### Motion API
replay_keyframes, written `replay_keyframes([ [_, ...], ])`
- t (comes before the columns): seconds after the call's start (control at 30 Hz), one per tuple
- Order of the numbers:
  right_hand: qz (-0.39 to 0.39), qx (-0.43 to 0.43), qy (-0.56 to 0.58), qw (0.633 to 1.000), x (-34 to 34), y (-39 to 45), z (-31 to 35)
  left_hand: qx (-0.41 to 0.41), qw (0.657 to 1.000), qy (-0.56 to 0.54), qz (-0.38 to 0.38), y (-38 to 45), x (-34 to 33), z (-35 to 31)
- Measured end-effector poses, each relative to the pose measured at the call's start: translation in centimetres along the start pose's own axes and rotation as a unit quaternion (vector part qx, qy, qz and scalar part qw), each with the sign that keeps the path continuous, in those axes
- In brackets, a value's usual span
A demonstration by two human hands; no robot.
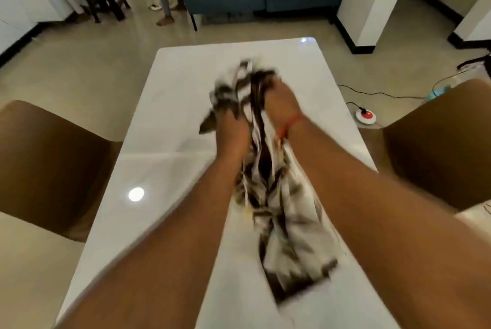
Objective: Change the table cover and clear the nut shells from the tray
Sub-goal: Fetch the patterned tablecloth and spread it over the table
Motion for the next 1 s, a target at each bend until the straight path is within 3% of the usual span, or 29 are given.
replay_keyframes([
  [0.03, -0.076, 0.034, -0.005, 0.997, 1.6, 3.6, 3.1, -0.032, 0.994, -0.005, -0.101, 2.4, 1.6, -3.2],
  [0.1, -0.212, 0.059, 0.047, 0.974, 5.4, 6.7, 6.0, -0.014, 0.959, -0.031, -0.281, 6.1, 6.5, -7.7],
  [0.17, -0.289, 0.072, 0.101, 0.949, 8.5, 5.7, 5.4, 0.004, 0.922, -0.051, -0.383, 6.3, 12.4, -6.0],
  [0.37, -0.364, 0.027, 0.142, 0.92, 11.3, 0.1, -3.2, 0.054, 0.888, -0.105, -0.445, 1.4, 19.8, 1.6],
  [0.47, -0.367, 0.007, 0.105, 0.924, 11.4, -4.5, -7.2, 0.1, 0.886, -0.094, -0.442, -3.2, 21.3, 4.7],
  [0.63, -0.313, -0.031, 0.04, 0.948, 10.5, -13.7, -13.0, 0.142, 0.915, -0.024, -0.377, -11.2, 23.0, 9.9],
  [0.77, -0.225, -0.063, -0.17, 0.957, 9.5, -23.4, -18.7, 0.183, 0.927, 0.02, -0.326, -17.7, 24.4, 14.3],
  [0.9, -0.108, -0.125, -0.364, 0.917, 9.7, -31.9, -23.1, 0.247, 0.931, 0.077, -0.257, -23.6, 26.3, 18.1],
  [1.0, -0.002, -0.149, -0.44, 0.886, 10.4, -37.7, -25.4, 0.27, 0.934, 0.099, -0.213, -27.4, 27.7, 20.5],
])
Point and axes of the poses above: each hand's wrist, its own y-axis towards the middle knuckle, its own x-axis out of the back of the hand, z = x × y, the point moved 1 cm from there along y, towards the middle knuckle, and after that the axes turned 6 degrees about -y, right-handed, at the moved point
